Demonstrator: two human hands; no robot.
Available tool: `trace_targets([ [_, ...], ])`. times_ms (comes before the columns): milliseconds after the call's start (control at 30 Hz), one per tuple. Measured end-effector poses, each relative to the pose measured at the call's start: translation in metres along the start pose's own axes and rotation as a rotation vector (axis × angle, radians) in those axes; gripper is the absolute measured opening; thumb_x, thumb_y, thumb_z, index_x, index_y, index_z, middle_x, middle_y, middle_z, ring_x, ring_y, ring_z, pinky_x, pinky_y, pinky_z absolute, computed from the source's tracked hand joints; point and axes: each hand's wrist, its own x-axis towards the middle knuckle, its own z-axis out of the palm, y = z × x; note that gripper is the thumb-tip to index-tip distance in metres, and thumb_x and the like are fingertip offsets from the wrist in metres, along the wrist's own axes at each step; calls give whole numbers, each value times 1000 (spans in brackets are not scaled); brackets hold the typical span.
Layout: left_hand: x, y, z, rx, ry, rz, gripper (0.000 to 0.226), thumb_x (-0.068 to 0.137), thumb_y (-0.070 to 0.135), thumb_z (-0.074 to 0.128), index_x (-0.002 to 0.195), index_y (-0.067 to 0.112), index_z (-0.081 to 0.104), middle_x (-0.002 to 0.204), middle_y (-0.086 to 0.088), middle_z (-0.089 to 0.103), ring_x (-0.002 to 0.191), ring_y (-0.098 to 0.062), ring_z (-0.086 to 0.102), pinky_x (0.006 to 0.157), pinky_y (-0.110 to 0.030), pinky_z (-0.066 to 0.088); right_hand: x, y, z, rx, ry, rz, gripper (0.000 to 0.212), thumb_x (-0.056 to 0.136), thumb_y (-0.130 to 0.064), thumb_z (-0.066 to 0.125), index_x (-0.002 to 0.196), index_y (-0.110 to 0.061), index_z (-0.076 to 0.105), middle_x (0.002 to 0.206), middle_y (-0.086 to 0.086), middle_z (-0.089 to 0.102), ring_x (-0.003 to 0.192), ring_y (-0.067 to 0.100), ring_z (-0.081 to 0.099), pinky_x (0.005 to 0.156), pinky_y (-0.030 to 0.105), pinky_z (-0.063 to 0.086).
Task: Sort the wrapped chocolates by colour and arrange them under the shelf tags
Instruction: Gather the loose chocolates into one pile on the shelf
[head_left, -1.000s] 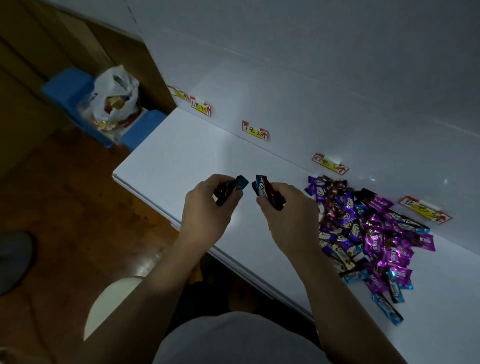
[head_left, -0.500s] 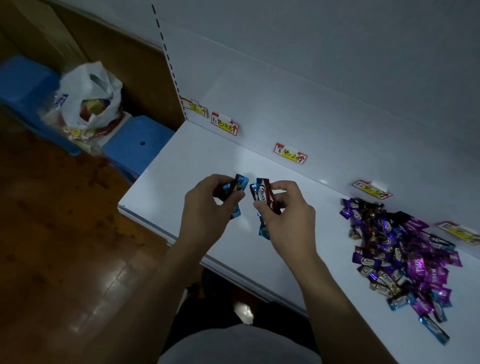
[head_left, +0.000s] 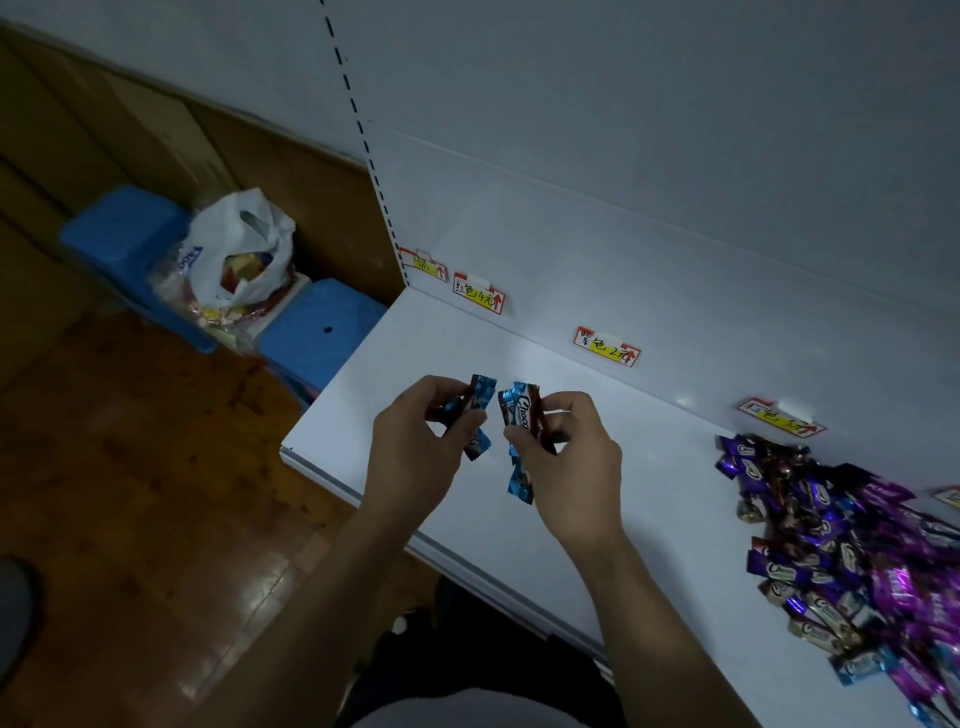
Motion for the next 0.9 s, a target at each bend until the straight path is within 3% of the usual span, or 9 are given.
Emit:
trace_targets([
  [100, -2, 3, 1, -12, 41, -31, 21, 86, 23, 70, 100, 33, 57, 95, 16, 59, 84, -4, 57, 68, -11, 44, 3, 0, -2, 33, -39, 11, 30, 86, -26, 70, 102, -29, 45, 96, -14, 57, 63, -16, 57, 49, 4, 42],
  [300, -1, -5, -3, -5, 59, -36, 20, 85, 20, 70, 99, 29, 60, 90, 15, 60, 77, 3, 56, 59, 1, 40, 11, 3, 6, 61, -44, 43, 30, 86, -27, 71, 103, -29, 47, 97, -13, 57, 67, -10, 55, 55, 7, 43],
  [567, 48, -42, -5, -73, 3, -73, 17, 86, 23, 70, 98, 29, 61, 85, 22, 57, 77, 9, 58, 60, 0, 43, 47, 3, 47, 20, -3, 87, 25, 84, -25, 74, 100, -27, 55, 84, -15, 60, 67, -11, 59, 51, 4, 43],
  [767, 98, -88, -2, -151, -92, -130, 17, 86, 17, 70, 95, 27, 60, 82, 20, 57, 75, 21, 56, 57, 2, 41, 83, 11, 102, -22, 53, 198, 25, 84, -22, 74, 98, -25, 53, 93, -9, 62, 68, -5, 59, 54, 7, 47],
  [900, 129, -123, 9, -166, -138, -218, 17, 85, 19, 72, 95, 26, 60, 83, 17, 58, 70, 13, 59, 55, 0, 42, 107, 23, 139, -58, 82, 246, 26, 83, -23, 74, 100, -21, 55, 102, -2, 69, 72, 0, 62, 54, 3, 45],
])
